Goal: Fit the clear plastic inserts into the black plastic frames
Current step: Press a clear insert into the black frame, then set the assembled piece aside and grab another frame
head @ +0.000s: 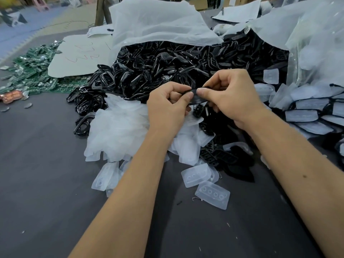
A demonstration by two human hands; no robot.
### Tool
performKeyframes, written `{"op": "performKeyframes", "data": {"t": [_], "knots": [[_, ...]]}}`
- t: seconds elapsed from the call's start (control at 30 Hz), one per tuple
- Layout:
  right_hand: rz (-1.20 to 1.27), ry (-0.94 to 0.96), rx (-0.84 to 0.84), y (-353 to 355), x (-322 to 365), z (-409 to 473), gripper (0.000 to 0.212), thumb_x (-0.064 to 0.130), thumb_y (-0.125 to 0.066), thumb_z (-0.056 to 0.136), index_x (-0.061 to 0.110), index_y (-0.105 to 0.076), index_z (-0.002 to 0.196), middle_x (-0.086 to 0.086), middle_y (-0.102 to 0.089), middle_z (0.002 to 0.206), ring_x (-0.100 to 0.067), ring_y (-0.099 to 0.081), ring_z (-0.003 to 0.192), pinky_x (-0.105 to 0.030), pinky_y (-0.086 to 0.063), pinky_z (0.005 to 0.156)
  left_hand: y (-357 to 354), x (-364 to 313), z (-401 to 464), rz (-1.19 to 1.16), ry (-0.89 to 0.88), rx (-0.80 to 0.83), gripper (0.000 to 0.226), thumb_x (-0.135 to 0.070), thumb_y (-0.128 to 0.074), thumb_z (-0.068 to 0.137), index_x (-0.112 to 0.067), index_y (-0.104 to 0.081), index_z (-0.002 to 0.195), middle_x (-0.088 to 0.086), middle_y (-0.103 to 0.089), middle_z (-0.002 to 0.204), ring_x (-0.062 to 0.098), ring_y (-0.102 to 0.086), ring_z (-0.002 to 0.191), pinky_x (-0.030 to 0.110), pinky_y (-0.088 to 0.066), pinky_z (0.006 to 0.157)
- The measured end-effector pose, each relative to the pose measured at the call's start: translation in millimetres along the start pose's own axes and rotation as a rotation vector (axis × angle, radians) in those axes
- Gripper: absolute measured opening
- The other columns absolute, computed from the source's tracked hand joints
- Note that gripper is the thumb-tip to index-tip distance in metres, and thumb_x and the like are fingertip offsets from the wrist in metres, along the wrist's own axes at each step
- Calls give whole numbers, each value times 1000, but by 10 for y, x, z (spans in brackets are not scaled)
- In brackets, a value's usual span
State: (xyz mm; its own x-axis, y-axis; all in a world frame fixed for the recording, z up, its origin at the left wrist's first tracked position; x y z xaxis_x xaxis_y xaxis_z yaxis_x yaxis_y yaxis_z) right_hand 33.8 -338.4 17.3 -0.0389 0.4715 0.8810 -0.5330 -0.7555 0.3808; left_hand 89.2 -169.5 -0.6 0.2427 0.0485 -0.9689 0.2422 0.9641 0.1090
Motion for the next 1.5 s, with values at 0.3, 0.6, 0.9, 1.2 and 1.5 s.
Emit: {"op": "performKeyframes", "data": {"t": [0.3,0.6,0.9,1.2,1.5], "knots": [[-182,-178,286,433,62,68,23,20,-88,84,6,-71,78,-9,-70,60,-12,-60,45,-21,-45,39,-287,-178,33,197,-28,70,17,-12,-87,85,-11,-70,85,9,-74,72,19,-72,54,28,-58,53],[-652,-316,230,1675,144,68,29,37,-86,84,10,-75,81,-4,-63,53,-21,-48,50,-26,-40,47,-1724,-482,-260,99,108,619,24,-15,-92,79,-2,-72,84,17,-76,74,19,-67,58,25,-54,58],[-684,-356,333,1425,-10,93,23,23,-73,97,4,-73,84,0,-68,51,-17,-56,46,-24,-43,43,-1366,-571,-146,476,-257,314,10,-25,-86,86,-21,-77,85,-13,-69,76,0,-63,67,14,-50,64],[-651,-175,492,661,-3,57,15,13,-79,90,26,-75,94,0,-75,67,-13,-74,57,-22,-54,48,-675,-309,-78,864,-362,359,30,-21,-80,89,-20,-74,119,-3,-61,105,21,-59,102,36,-48,91],[-694,47,459,289,82,42,30,34,-90,78,33,-70,100,12,-64,85,-2,-59,74,-21,-40,58,-290,-235,-55,592,-241,126,11,-18,-86,82,-19,-78,90,-4,-69,74,17,-65,73,41,-56,77]]}}
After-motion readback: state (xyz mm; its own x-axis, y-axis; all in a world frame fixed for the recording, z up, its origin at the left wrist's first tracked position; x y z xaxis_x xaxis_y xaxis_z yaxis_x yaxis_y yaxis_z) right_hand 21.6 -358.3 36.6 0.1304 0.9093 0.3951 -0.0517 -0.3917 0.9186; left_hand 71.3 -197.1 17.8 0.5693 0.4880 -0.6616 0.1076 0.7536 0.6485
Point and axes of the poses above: each hand's wrist, its own z-axis towards the middle knuckle, its own y-axis out of the back of the hand, x = y × z, the point moved 7 cm from there along z, towards the middle knuckle
